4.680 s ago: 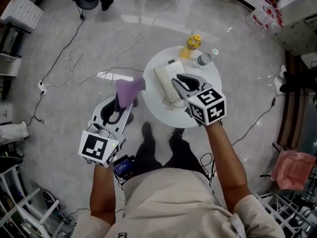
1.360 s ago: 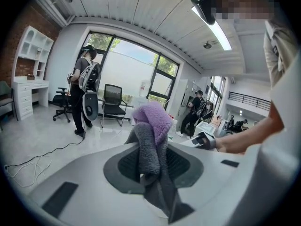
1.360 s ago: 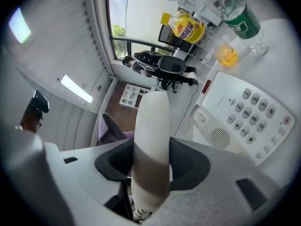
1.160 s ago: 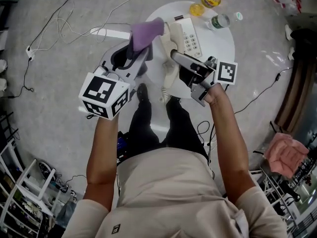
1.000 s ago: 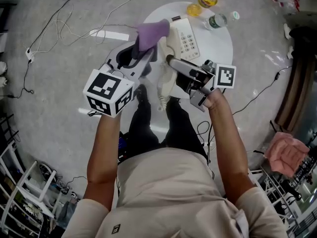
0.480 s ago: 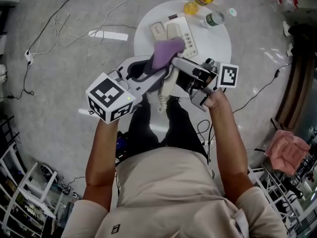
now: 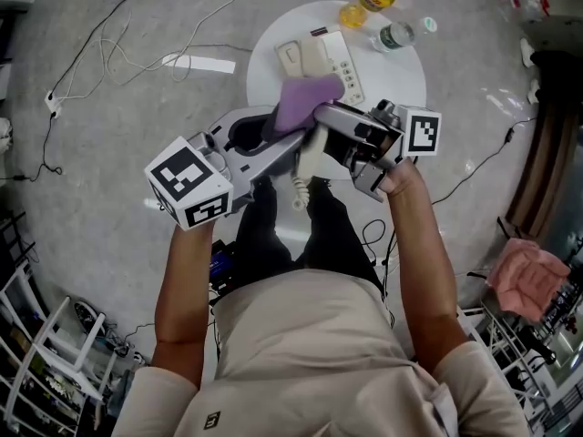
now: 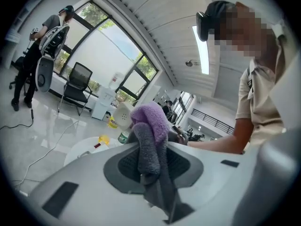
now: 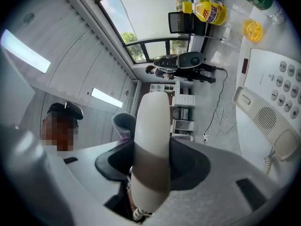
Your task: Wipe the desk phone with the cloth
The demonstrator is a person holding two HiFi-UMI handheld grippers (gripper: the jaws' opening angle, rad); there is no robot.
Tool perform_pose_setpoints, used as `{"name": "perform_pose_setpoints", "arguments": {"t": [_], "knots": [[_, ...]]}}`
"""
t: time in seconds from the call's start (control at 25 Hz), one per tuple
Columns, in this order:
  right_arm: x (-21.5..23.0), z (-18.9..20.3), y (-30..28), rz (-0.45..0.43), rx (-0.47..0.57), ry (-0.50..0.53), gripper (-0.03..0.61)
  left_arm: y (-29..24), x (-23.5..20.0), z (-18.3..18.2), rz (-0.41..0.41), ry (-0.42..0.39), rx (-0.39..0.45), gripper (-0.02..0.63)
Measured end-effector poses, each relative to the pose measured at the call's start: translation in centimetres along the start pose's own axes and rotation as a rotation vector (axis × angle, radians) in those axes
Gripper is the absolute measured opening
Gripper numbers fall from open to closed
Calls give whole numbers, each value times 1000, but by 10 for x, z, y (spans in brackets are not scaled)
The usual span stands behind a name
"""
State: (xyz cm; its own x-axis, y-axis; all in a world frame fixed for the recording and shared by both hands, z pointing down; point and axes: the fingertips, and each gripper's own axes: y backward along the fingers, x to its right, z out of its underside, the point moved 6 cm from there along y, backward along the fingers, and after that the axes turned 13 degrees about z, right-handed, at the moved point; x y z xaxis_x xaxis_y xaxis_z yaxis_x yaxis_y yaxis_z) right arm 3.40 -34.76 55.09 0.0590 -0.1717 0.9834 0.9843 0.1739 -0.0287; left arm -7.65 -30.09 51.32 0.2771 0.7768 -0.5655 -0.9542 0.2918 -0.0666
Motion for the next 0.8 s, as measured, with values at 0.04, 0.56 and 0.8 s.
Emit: {"name": "perform_pose_setpoints", "arguments": {"t": [0.04,0.56,0.8], "knots": [[-1,1,-2,-2,-5,0,202,2,-2,-4,-18,6,15,95],[-11,30,-2,13,-81,-13,202,32,-35,-45,-200,29,182,95],[-6,26,1,22,-56,-13,202,27,-32,-38,-174,39,160,95]]}}
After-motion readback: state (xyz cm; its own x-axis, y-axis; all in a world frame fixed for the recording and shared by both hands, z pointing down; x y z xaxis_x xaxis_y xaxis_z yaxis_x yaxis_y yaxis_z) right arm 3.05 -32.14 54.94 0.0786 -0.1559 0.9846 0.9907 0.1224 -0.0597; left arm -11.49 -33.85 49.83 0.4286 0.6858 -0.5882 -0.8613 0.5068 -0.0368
